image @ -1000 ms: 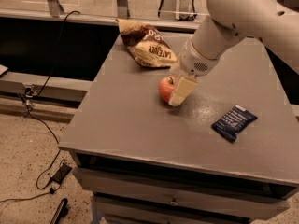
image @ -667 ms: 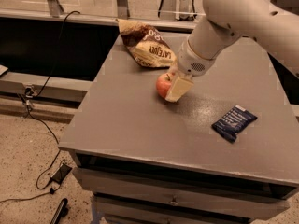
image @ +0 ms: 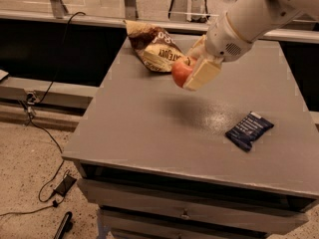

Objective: Pick apple

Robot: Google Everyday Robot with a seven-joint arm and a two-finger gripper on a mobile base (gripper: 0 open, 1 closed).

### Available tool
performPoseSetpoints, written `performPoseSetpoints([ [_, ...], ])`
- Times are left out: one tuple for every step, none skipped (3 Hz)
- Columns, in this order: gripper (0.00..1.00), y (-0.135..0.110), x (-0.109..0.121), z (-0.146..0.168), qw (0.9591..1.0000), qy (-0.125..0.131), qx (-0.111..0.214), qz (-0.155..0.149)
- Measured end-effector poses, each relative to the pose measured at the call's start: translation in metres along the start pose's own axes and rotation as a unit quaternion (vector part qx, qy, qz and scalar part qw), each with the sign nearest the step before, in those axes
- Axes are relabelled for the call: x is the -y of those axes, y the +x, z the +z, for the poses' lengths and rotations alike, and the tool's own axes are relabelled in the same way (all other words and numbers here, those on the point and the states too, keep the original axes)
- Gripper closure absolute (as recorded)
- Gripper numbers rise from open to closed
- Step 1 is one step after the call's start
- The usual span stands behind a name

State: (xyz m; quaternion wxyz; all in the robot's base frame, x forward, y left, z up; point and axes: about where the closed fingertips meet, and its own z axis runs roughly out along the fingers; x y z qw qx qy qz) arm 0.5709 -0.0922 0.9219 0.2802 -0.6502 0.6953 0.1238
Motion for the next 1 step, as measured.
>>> performPoseSetpoints([
  [1.00, -0.0051, 0.0000, -0.0009, 1.0000, -0.001, 0.008, 0.000],
])
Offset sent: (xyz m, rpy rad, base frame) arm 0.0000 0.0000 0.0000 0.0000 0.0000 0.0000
